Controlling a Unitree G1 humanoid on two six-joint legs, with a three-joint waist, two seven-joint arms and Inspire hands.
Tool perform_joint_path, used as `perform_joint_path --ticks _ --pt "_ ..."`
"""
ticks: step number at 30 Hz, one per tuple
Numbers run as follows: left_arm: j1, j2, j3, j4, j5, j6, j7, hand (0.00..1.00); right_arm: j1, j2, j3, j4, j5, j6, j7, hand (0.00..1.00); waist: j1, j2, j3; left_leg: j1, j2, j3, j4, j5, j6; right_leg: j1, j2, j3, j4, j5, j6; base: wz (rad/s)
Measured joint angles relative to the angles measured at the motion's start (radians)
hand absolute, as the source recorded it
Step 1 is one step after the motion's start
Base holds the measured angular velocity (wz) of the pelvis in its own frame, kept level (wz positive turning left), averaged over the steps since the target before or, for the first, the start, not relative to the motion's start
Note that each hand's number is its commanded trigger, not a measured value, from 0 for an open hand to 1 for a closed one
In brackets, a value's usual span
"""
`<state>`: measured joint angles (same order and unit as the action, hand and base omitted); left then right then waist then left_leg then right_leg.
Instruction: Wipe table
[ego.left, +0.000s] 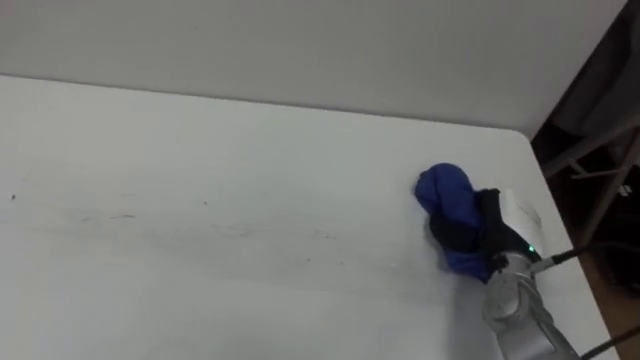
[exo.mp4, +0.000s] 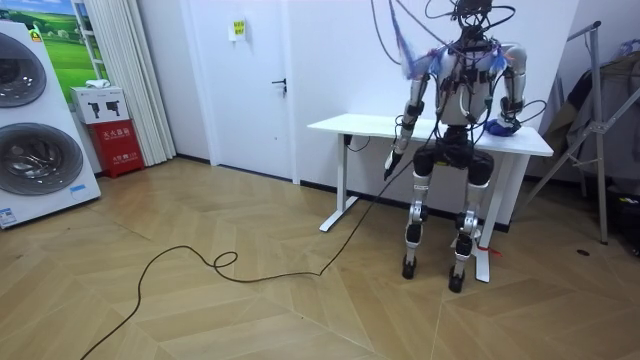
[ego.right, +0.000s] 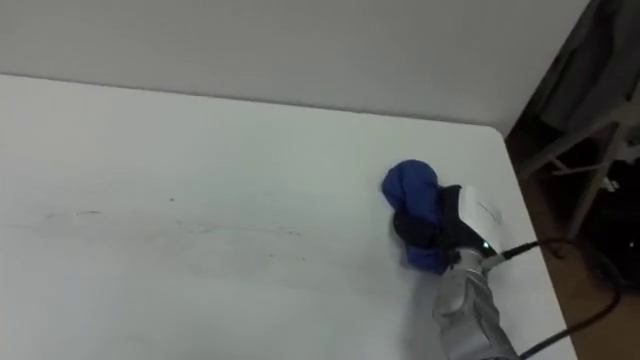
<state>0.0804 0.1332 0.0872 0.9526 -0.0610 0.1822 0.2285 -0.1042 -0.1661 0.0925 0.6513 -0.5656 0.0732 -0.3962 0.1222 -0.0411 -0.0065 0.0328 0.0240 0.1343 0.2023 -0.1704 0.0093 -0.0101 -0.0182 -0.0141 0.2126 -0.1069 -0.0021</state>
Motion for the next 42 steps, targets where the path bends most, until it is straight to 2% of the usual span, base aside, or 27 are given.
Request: perform_joint_path --ticks 1,4,8,10,14,16,17,19,20,21,22,24,26,31,34,36,42 --pt "0.002 0.001 0.008 0.0 0.014 0.0 0.002 0.0 0.005 -0.001 -0.001 -0.001 0.001 -0.009 -0.004 1.0 -0.009 -0.001 0.0007 -0.006 -0.001 -0.01 0.0 0.005 0.003 0.009 -0.005 -0.022 -0.012 0.002 0.0 0.22" --pt "0.009 0.002 0.007 -0.008 0.033 0.0 0.003 0.0 0.016 0.0 -0.007 -0.01 0.002 -0.009 -0.005 1.0 -0.014 -0.003 -0.0006 -0.005 -0.005 -0.031 0.0 0.006 -0.001 0.02 -0.009 -0.044 -0.027 0.001 0.001 0.24" --pt "0.013 0.005 -0.035 -0.011 0.026 0.0 0.007 0.0 0.021 0.003 0.009 -0.046 0.002 0.024 0.011 1.0 0.0 -0.002 -0.001 -0.003 -0.005 -0.04 0.0 0.008 -0.004 0.025 -0.01 -0.056 -0.028 -0.002 0.003 0.05" --pt "0.005 -0.004 -0.054 -0.011 0.026 0.0 0.007 0.0 0.022 0.009 0.051 -0.126 -0.004 0.09 0.053 1.0 0.027 -0.001 -0.0016 -0.012 0.001 -0.029 -0.002 0.009 -0.006 0.004 -0.002 -0.041 -0.026 0.003 -0.004 -0.23" --pt "-0.009 -0.002 -0.103 -0.014 0.026 0.0 0.007 0.0 -0.007 0.019 0.192 -0.236 -0.075 0.164 0.134 1.0 0.069 0.001 -0.0007 -0.027 0.009 -0.028 -0.012 0.014 -0.011 -0.021 0.005 -0.057 -0.025 0.01 -0.016 -0.13" --pt "-0.009 -0.006 -0.114 -0.036 0.034 0.001 0.004 0.0 -0.045 0.039 0.277 -0.28 -0.169 0.181 0.209 1.0 0.089 0.003 0.0012 -0.04 0.012 -0.032 -0.017 0.022 -0.016 -0.034 0.006 -0.078 -0.025 0.014 -0.021 0.03" --pt "-0.009 -0.007 -0.114 -0.039 0.034 0.001 0.002 0.0 -0.054 0.043 0.29 -0.284 -0.19 0.183 0.226 1.0 0.098 0.005 0.0023 -0.04 0.013 -0.032 -0.018 0.024 -0.016 -0.034 0.006 -0.082 -0.026 0.015 -0.022 0.09" --pt "-0.008 -0.008 -0.114 -0.057 0.042 0.001 -0.005 0.0 -0.077 0.054 0.334 -0.307 -0.237 0.19 0.287 1.0 0.127 0.014 0.0125 -0.041 0.015 -0.042 -0.023 0.025 -0.019 -0.032 0.005 -0.099 -0.028 0.014 -0.025 0.07" --pt "-0.007 -0.007 -0.113 -0.062 0.045 0.001 -0.005 0.0 -0.077 0.054 0.343 -0.314 -0.246 0.19 0.298 1.0 0.134 0.015 0.0135 -0.041 0.015 -0.044 -0.023 0.025 -0.019 -0.032 0.005 -0.1 -0.029 0.013 -0.025 0.08" --pt "0.0 -0.005 -0.112 -0.074 0.045 0.0 -0.004 0.0 -0.081 0.057 0.356 -0.319 -0.26 0.19 0.314 0.87 0.137 0.014 0.0151 -0.043 0.015 -0.049 -0.023 0.024 -0.023 -0.032 0.005 -0.103 -0.029 0.011 -0.027 0.08" --pt "0.003 -0.002 -0.113 -0.077 0.045 -0.001 -0.005 0.0 -0.087 0.06 0.36 -0.32 -0.26 0.189 0.329 0.6 0.145 0.014 0.0181 -0.043 0.015 -0.053 -0.023 0.023 -0.025 -0.033 0.005 -0.104 -0.028 0.006 -0.028 0.09" --pt "0.003 0.0 -0.113 -0.077 0.046 -0.005 -0.005 0.0 -0.088 0.062 0.36 -0.32 -0.254 0.186 0.335 0.31 0.156 0.007 0.0183 -0.044 0.015 -0.055 -0.024 0.024 -0.026 -0.033 0.005 -0.109 -0.027 0.005 -0.029 0.04" --pt "0.004 0.0 -0.117 -0.077 0.046 -0.013 -0.006 0.0 -0.089 0.057 0.36 -0.32 -0.255 0.179 0.342 0.09 0.156 0.001 0.0175 -0.047 0.015 -0.056 -0.023 0.025 -0.028 -0.033 0.005 -0.116 -0.028 0.005 -0.03 0.06" --pt "0.006 0.0 -0.122 -0.082 0.059 -0.033 -0.003 0.0 -0.068 0.04 0.36 -0.33 -0.255 0.166 0.348 0.0 0.15 -0.011 0.0095 -0.056 0.016 -0.062 -0.019 0.025 -0.028 -0.036 0.005 -0.125 -0.026 0.006 -0.031 0.02" --pt "0.004 0.0 -0.126 -0.083 0.076 -0.042 -0.003 0.0 -0.058 0.04 0.36 -0.331 -0.253 0.166 0.349 0.0 0.149 -0.015 0.0086 -0.054 0.016 -0.064 -0.018 0.025 -0.028 -0.031 0.005 -0.126 -0.028 0.006 -0.031 0.03" --pt "0.008 0.004 -0.125 -0.083 0.085 -0.044 -0.003 0.0 -0.05 0.035 0.358 -0.341 -0.255 0.162 0.361 0.0 0.129 -0.016 0.0093 -0.056 0.014 -0.076 -0.013 0.025 -0.028 -0.018 0.005 -0.131 -0.03 0.006 -0.031 0.13" --pt "0.01 0.001 -0.125 -0.09 0.098 -0.044 -0.002 0.0 -0.014 0.005 0.355 -0.375 -0.26 0.12 0.365 0.0 0.122 -0.015 0.0097 -0.048 0.015 -0.074 -0.016 0.025 -0.029 -0.014 0.006 -0.127 -0.043 0.005 -0.03 0.02"
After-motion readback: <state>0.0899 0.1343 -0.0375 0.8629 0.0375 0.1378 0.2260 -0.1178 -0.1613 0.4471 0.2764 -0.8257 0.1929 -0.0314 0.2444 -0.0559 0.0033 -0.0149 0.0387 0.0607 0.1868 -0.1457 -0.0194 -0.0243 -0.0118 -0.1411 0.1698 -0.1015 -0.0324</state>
